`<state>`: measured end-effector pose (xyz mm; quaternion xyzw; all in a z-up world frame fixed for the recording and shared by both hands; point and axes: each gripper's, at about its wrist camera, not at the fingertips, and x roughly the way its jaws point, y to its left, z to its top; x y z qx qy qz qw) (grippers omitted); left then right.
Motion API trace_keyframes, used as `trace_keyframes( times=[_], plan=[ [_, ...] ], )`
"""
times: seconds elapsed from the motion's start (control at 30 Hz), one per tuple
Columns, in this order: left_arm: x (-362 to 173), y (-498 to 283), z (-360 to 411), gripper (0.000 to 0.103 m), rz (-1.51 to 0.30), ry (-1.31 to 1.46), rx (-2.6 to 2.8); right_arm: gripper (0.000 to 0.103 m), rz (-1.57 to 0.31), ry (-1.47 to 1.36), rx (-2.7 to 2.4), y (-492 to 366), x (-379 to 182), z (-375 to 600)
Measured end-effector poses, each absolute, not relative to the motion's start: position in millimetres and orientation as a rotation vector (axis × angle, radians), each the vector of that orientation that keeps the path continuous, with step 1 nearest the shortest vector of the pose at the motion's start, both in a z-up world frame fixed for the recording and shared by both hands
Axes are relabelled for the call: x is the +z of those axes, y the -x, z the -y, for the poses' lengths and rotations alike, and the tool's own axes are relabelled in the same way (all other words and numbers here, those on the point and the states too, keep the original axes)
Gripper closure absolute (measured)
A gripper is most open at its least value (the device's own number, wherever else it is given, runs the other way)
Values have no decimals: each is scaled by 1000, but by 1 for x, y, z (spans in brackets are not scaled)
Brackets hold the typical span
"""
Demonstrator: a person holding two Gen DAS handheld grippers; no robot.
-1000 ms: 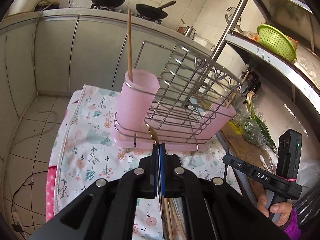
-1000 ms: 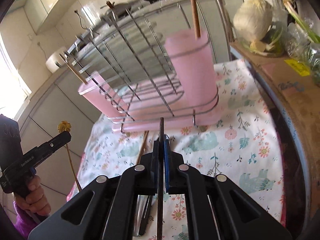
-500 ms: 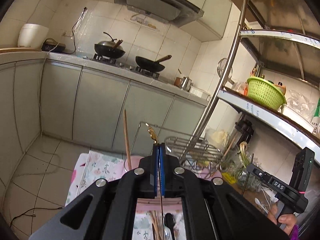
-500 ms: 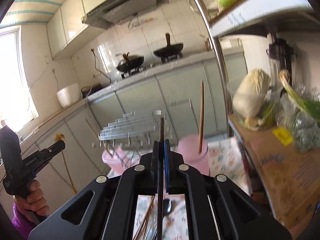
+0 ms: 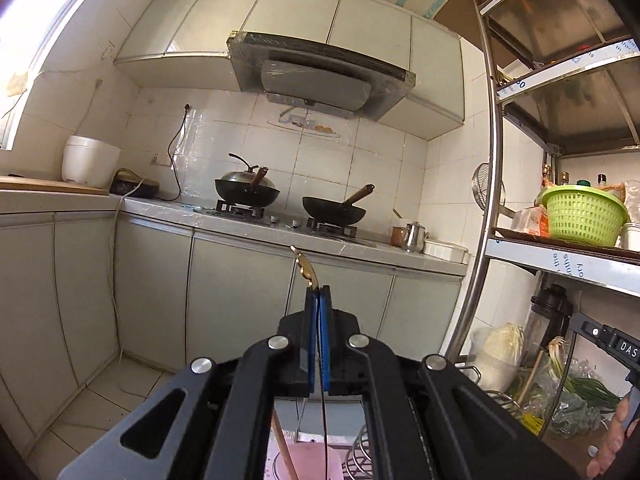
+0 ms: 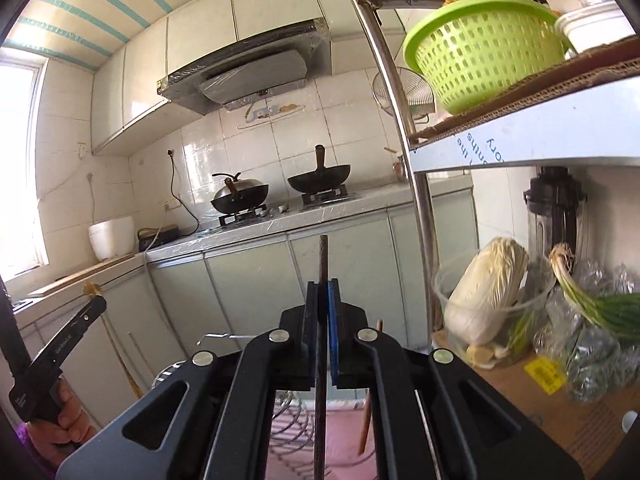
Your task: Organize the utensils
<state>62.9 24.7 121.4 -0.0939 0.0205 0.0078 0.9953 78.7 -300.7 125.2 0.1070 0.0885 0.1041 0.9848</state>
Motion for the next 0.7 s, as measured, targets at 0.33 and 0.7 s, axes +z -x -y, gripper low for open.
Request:
trace_keyframes(
  times=[0.33,0.7],
  plan=[
    [88,-94,-15,102,-47,125,46,98,-188,-151,168,-117,96,291],
    [45,-91,-4,102,-206,129,3,98,-339,-202,190,-103,53,290]
  ],
)
